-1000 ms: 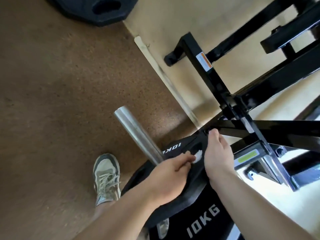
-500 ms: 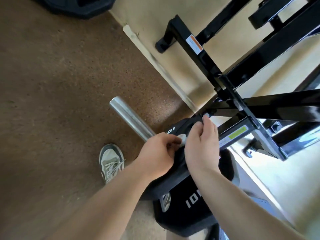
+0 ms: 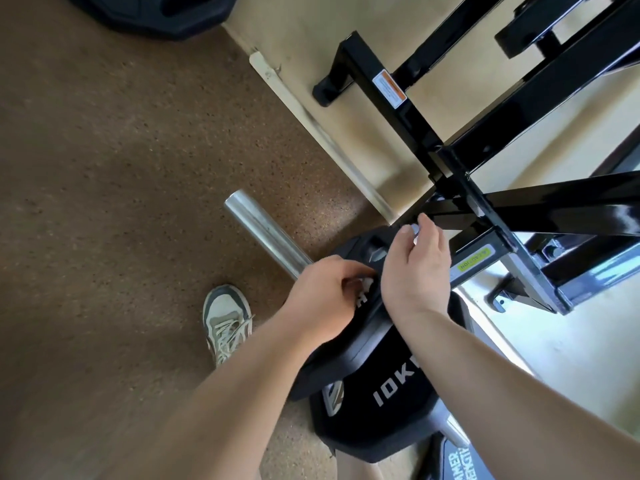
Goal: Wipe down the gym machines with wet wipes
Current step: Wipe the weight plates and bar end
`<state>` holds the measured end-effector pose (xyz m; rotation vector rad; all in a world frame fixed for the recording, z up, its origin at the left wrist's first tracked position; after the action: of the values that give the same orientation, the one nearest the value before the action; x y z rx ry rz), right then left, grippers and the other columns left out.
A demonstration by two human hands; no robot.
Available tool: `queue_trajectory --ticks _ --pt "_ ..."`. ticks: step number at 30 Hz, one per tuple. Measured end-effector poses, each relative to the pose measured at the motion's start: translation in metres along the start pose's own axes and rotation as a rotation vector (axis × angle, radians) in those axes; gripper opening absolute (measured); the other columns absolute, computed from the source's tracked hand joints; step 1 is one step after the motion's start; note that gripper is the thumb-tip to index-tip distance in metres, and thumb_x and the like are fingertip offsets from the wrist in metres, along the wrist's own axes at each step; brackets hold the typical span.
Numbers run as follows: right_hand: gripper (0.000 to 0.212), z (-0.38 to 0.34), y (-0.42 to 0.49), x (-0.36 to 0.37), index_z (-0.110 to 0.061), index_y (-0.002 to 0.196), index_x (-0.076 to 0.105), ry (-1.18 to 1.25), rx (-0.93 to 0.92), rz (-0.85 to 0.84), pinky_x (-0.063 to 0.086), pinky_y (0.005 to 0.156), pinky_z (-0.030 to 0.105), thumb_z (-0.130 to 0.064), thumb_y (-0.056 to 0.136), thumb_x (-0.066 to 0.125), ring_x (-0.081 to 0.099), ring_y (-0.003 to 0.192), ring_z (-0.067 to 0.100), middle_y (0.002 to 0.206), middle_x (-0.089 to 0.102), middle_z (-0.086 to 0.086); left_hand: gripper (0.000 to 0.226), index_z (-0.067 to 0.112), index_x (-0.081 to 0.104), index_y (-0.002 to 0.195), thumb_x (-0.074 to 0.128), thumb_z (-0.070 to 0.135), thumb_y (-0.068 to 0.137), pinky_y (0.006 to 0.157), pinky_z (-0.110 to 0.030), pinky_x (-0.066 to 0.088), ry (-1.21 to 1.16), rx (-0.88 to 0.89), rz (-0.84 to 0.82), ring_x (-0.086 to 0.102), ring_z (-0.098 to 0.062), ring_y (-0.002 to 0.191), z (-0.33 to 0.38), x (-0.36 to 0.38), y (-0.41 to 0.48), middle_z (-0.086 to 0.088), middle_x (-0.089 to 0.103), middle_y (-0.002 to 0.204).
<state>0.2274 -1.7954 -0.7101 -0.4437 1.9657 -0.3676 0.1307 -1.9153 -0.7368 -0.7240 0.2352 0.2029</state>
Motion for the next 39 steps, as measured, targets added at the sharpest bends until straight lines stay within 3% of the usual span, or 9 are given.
queue_trajectory --ticks 3,8,14,17,20,22,28,34,39 --pt "0.05 0.0 -0.033 0.003 -0.019 0.157 0.035 -0.006 -0.052 -0.012 0.037 0.113 0.038 -0.037 0.11 0.033 0.032 0.148 0.016 0.158 0.035 -0.007 0.026 0.031 0.077 0.111 0.061 0.015 0.099 0.09 -0.025 0.047 -0.013 0.054 0.096 0.061 -0.007 0.099 -0.002 -0.011 -0.017 0.01 0.067 0.103" --pt "0.064 0.005 -0.084 0.016 -0.008 0.164 0.012 -0.15 -0.236 -0.037 -0.008 0.123 0.016 -0.036 0.109 0.027 -0.003 0.159 0.015 0.172 0.009 0.007 0.012 0.034 0.077 0.099 0.067 0.027 0.097 0.079 -0.029 0.056 0.001 -0.035 -0.089 0.067 0.001 0.085 -0.029 -0.019 -0.059 0.018 0.073 0.09" --pt "0.065 -0.007 -0.043 0.021 -0.015 0.165 0.013 -0.241 -0.27 -0.178 0.013 0.128 0.034 -0.043 0.109 0.031 0.01 0.157 0.016 0.168 0.021 0.002 0.01 0.03 0.073 0.099 0.065 0.023 0.098 0.083 -0.028 0.056 -0.057 -0.095 0.017 0.068 -0.005 0.086 -0.03 -0.013 -0.027 0.012 0.073 0.089" --pt "0.066 -0.006 -0.044 -0.004 -0.016 0.164 0.015 -0.153 -0.166 -0.065 0.028 0.123 0.04 -0.044 0.108 0.035 0.02 0.153 0.017 0.164 0.028 0.002 0.008 0.031 0.076 0.099 0.067 0.03 0.098 0.08 -0.023 0.054 -0.182 -0.149 0.055 0.067 -0.002 0.084 -0.029 -0.007 -0.019 0.012 0.074 0.088" --pt "0.067 -0.001 -0.098 0.005 -0.017 0.165 0.009 -0.044 -0.161 -0.113 0.005 0.126 0.022 -0.042 0.107 0.032 -0.001 0.158 0.006 0.173 0.007 -0.003 0.01 0.033 0.076 0.1 0.066 0.034 0.098 0.078 -0.021 0.049 -0.126 -0.103 0.071 0.065 -0.001 0.089 -0.029 -0.012 -0.032 0.018 0.072 0.093" --pt "0.07 0.005 -0.113 0.018 -0.016 0.165 -0.001 -0.045 -0.216 -0.13 -0.002 0.128 0.025 -0.045 0.107 0.027 -0.014 0.156 0.004 0.172 -0.007 -0.004 0.012 0.033 0.077 0.101 0.065 0.037 0.099 0.079 -0.022 0.05 -0.117 -0.062 0.049 0.065 0.003 0.089 -0.033 -0.016 -0.044 0.021 0.072 0.093" --pt "0.068 0.009 -0.07 0.021 -0.016 0.164 0.013 -0.1 -0.243 -0.162 0.009 0.13 0.038 -0.048 0.104 0.02 -0.006 0.158 0.006 0.172 0.006 -0.002 0.018 0.034 0.077 0.112 0.068 0.028 0.099 0.086 -0.019 0.054 -0.157 0.006 -0.077 0.068 0.005 0.092 -0.024 -0.012 -0.043 0.021 0.074 0.097" --pt "0.069 0.012 -0.073 0.004 -0.021 0.165 0.008 -0.192 -0.166 -0.161 -0.004 0.122 0.018 -0.053 0.105 0.017 -0.012 0.154 -0.004 0.172 -0.002 -0.012 0.022 0.028 0.076 0.118 0.068 0.032 0.098 0.096 -0.025 0.053 -0.279 -0.038 0.117 0.067 -0.003 0.1 -0.002 -0.003 -0.01 0.007 0.074 0.109" --pt "0.065 0.014 -0.08 0.015 -0.013 0.165 0.011 -0.095 -0.118 -0.127 0.001 0.129 0.029 -0.041 0.108 0.025 -0.01 0.157 0.005 0.173 -0.001 -0.003 0.019 0.029 0.078 0.111 0.061 0.027 0.102 0.088 -0.02 0.051 -0.127 0.069 -0.085 0.065 0.003 0.096 0.004 -0.01 -0.036 0.014 0.073 0.102"
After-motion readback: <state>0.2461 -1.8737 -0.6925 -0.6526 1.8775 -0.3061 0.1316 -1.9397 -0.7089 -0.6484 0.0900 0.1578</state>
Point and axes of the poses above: each hand's wrist, its own y-axis towards the middle knuckle, its own x-axis out of the palm, z = x × y, the point moved 10 cm from there along y, towards the middle knuckle
